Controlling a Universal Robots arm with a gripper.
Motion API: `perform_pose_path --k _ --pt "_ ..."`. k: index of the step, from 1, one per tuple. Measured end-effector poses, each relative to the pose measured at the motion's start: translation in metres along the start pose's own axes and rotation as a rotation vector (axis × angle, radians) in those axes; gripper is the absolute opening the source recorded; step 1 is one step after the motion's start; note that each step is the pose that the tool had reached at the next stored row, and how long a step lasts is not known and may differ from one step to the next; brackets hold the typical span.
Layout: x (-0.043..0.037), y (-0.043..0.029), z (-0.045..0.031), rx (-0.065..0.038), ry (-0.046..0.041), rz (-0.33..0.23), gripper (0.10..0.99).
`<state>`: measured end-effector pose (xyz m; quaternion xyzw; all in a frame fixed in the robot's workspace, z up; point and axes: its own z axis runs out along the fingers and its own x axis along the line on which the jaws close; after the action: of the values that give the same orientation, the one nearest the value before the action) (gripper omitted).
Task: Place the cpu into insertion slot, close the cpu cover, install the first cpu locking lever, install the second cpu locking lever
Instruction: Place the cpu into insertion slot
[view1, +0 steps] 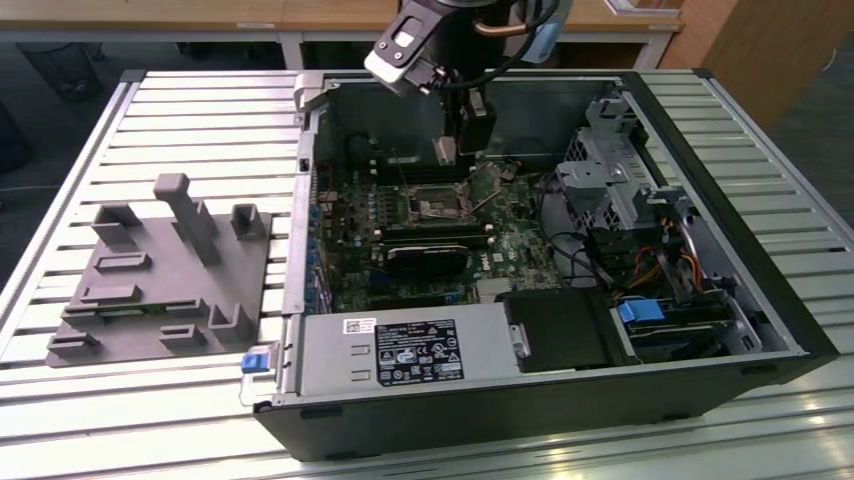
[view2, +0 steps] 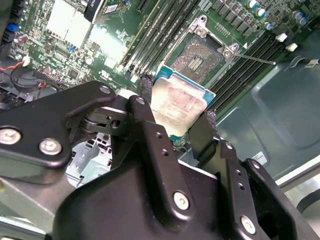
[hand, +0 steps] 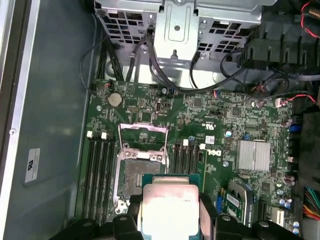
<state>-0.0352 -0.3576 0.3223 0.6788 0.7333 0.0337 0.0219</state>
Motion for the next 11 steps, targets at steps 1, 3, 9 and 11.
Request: perform_pose_path --k 1,3,9,11 --pt "0.0000 -0.0002 0.0002 0.000 0.0001 0.000 0.537" --pt "0.0001 -0.0004 0.0008 0.000 0.0003 0.000 0.537" --pt "0.0000 -0.0009 0.0052 0.000 0.0001 0.000 0.537" --pt "0.0000 -0.0010 0.0063 0.000 0.0001 0.000 0.537"
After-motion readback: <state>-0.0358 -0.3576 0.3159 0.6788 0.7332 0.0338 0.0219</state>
